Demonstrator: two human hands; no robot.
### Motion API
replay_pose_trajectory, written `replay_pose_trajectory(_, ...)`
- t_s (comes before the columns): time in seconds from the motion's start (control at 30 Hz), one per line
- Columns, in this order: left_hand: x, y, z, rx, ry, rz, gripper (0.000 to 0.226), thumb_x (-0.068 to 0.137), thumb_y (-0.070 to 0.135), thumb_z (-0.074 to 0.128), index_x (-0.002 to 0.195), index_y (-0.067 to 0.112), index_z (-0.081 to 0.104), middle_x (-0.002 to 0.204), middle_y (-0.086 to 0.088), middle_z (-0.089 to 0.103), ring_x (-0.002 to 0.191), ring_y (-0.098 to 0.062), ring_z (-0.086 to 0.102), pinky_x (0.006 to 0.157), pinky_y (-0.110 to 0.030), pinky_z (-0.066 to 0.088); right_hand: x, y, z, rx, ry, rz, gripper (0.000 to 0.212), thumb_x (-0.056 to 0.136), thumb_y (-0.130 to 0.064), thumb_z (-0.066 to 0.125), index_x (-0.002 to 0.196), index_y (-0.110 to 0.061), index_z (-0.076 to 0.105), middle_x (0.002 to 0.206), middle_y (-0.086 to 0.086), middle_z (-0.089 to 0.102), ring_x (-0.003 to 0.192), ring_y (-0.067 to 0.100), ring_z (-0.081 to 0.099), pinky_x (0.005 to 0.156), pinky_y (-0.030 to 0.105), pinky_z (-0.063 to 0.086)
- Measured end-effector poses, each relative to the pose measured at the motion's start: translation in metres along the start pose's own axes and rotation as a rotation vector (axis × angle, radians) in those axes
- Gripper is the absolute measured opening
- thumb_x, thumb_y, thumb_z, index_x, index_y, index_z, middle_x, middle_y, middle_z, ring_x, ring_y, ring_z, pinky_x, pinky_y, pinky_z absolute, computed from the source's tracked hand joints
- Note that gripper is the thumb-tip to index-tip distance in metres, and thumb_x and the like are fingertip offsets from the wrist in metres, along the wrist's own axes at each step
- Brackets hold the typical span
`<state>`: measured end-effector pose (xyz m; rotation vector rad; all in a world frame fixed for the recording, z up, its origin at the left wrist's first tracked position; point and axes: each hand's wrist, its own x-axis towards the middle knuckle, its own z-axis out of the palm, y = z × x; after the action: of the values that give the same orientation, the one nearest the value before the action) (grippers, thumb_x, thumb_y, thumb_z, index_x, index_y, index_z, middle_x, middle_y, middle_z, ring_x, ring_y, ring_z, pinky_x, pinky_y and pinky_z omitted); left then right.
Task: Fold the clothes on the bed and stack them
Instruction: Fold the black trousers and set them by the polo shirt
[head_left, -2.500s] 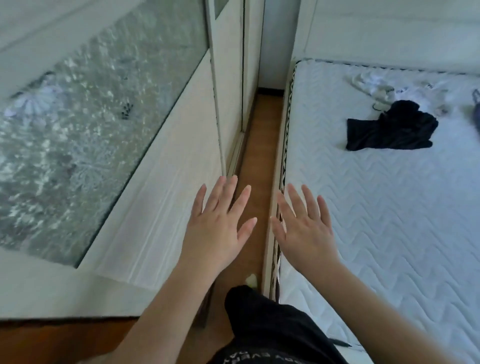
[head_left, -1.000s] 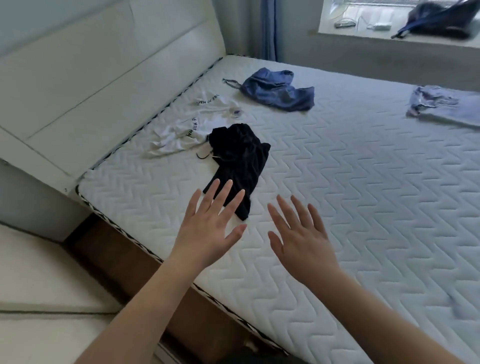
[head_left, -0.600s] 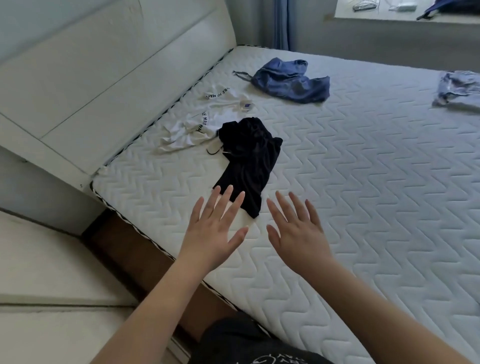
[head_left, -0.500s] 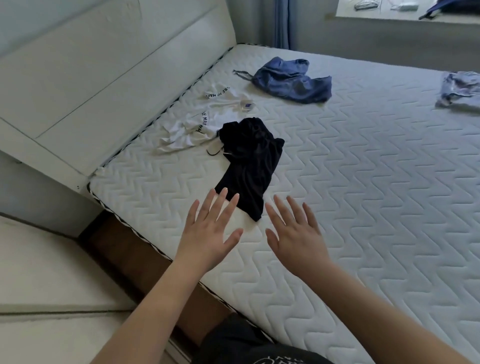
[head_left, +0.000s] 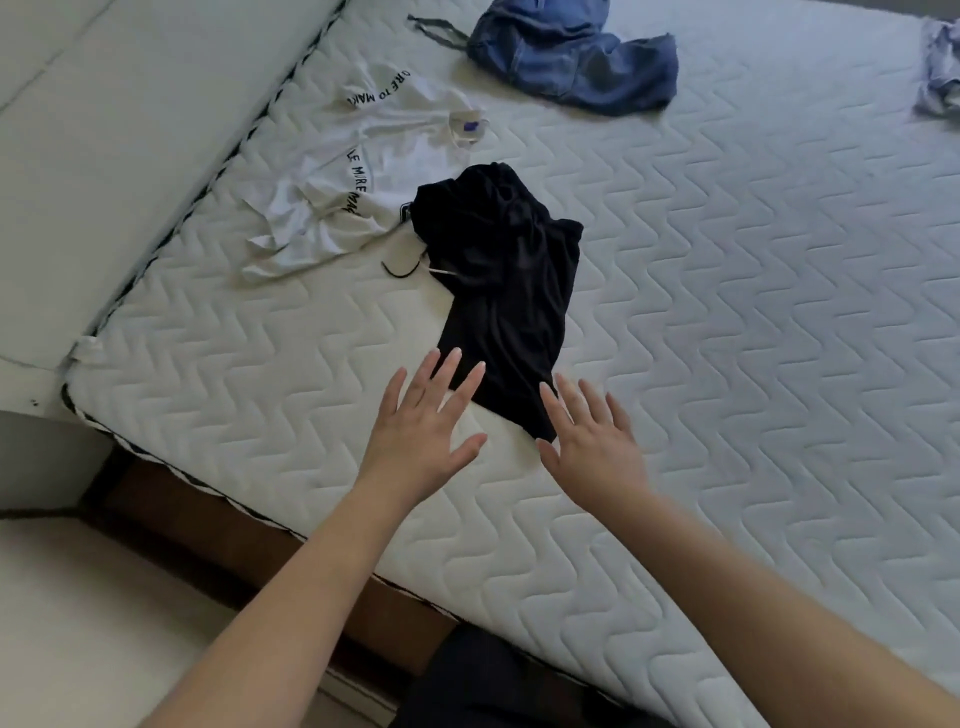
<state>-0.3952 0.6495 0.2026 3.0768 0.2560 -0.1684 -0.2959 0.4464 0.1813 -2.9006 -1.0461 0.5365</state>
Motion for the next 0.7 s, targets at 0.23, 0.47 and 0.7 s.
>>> replay_pose_trajectory(0.23, 0.08, -0.017, 0.09, 0.039, -0.121, 0.086, 0.079, 0.092, 0.063, 0.033, 0.155, 0.033, -0.005, 0.165, -0.001, 0.002, 0.151, -0.022, -0.004, 0.119, -0.043, -0.002, 0.056, 0.022, 0.056, 0.021, -0.074, 0.063, 0.074, 0.099, -0.049, 0.036, 0.156, -0.025, -0.004, 0.164, 0.0, -0.002, 0.151, 0.023, -0.001, 0.121, 0.041, -0.001)
replay_pose_trajectory(0.47, 0.142, -0.005, 0.188, -0.167, -0.205, 0.055, 0.077, 0.095, 0.048, 0.049, 0.157, 0.031, 0.005, 0.164, -0.001, 0.007, 0.151, -0.019, 0.0, 0.121, -0.043, 0.015, 0.112, 0.031, 0.126, 0.093, -0.111, 0.112, 0.075, 0.1, -0.051, 0.034, 0.156, -0.024, -0.009, 0.164, 0.0, -0.007, 0.151, 0.021, -0.003, 0.122, 0.04, 0.002)
replay_pose_trajectory(0.7, 0.185, -0.003, 0.268, -0.264, -0.386, -0.216, 0.084, 0.092, 0.06, 0.048, 0.156, 0.029, 0.003, 0.164, -0.001, 0.005, 0.15, -0.025, 0.006, 0.116, -0.049, 0.023, 0.154, 0.042, 0.187, 0.195, -0.161, 0.196, 0.076, 0.099, -0.049, 0.037, 0.156, -0.021, -0.004, 0.165, 0.001, -0.001, 0.151, 0.023, 0.005, 0.122, 0.04, 0.009)
